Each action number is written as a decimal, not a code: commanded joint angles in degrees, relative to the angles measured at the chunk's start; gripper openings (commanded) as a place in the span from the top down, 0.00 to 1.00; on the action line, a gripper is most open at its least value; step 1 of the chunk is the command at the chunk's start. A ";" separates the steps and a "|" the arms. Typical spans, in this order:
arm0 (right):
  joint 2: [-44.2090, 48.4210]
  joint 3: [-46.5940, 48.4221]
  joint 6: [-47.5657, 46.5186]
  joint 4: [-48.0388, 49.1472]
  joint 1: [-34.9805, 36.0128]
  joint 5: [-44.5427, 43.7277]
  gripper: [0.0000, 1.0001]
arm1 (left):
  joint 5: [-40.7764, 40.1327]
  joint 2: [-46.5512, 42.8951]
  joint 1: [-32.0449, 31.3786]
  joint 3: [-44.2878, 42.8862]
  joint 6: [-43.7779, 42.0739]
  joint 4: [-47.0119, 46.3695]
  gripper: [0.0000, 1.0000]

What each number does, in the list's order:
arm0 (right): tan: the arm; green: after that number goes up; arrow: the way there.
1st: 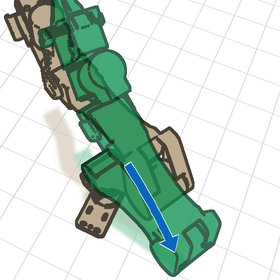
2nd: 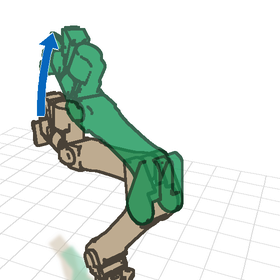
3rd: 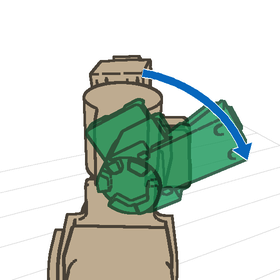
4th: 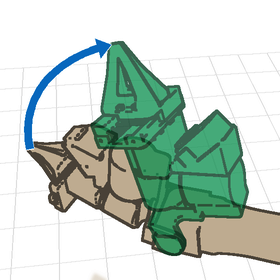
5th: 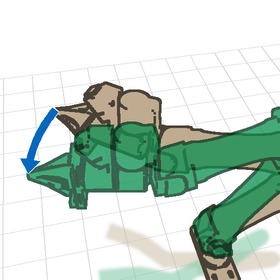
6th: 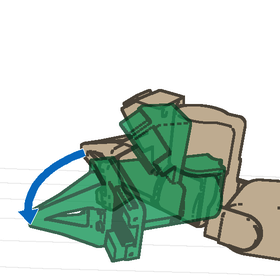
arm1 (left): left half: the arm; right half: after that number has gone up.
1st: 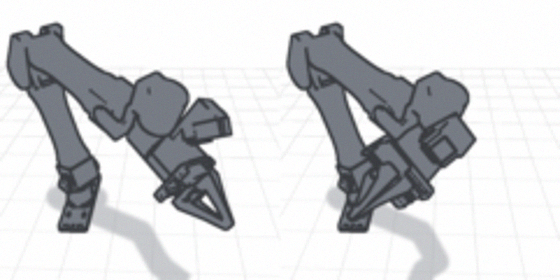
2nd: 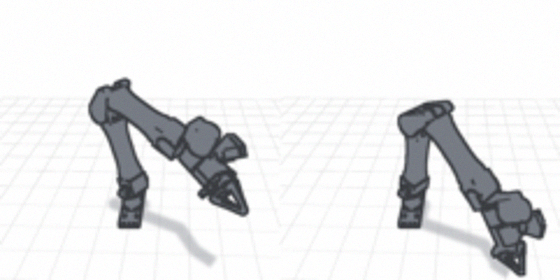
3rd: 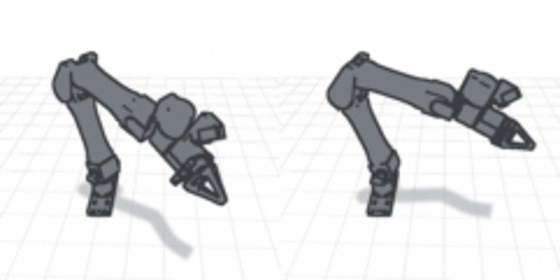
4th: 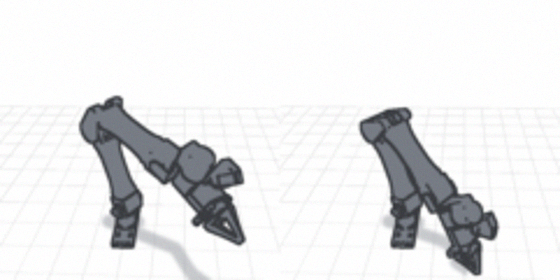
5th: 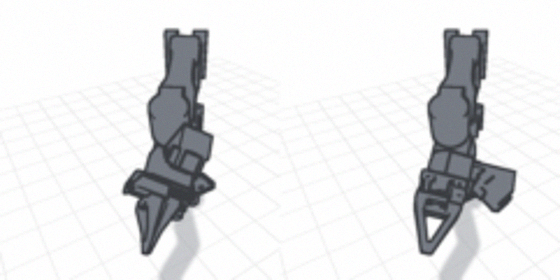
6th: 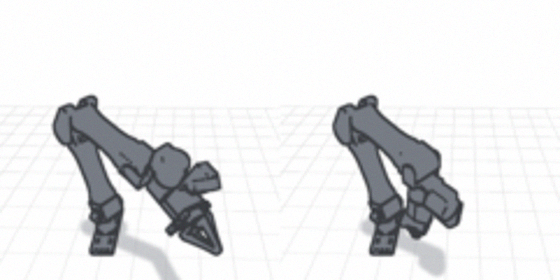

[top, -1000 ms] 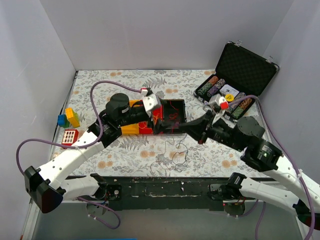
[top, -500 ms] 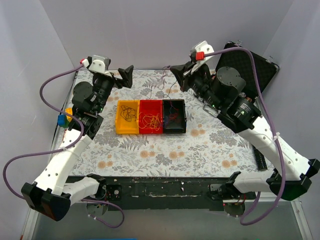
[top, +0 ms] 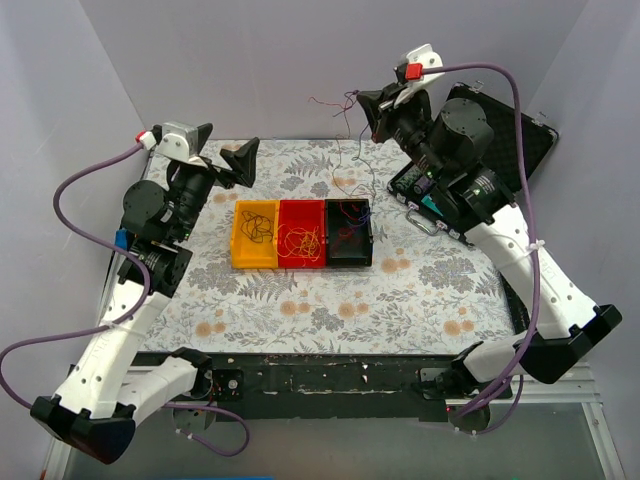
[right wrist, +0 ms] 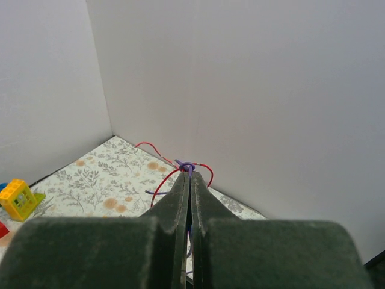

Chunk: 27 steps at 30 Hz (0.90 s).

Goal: Untangle the cables

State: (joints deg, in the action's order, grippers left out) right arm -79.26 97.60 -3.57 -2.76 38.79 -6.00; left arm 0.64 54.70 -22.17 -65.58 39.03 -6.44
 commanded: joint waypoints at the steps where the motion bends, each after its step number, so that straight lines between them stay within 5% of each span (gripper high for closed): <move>1: 0.16 -0.56 2.43 4.61 -2.39 2.57 0.99 | 2.52 -2.05 0.29 1.15 -0.88 0.55 0.02; 16: 3.23 -16.20 8.85 8.21 -5.56 1.35 0.99 | 7.96 -3.90 0.29 3.44 -1.85 1.43 0.02; 24: 8.42 -27.72 12.36 8.91 -5.56 -1.82 0.99 | 9.73 -4.33 0.29 4.58 -2.11 0.64 0.13; 27: 6.94 -29.75 13.94 7.52 -5.56 -2.09 0.99 | 10.16 -4.34 0.29 4.67 -1.94 0.46 0.24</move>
State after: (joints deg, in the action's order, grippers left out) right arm -72.58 69.58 7.46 1.96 33.39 -6.17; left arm 9.41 51.62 -22.17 -61.41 37.52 -5.17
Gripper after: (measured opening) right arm 0.031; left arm 0.820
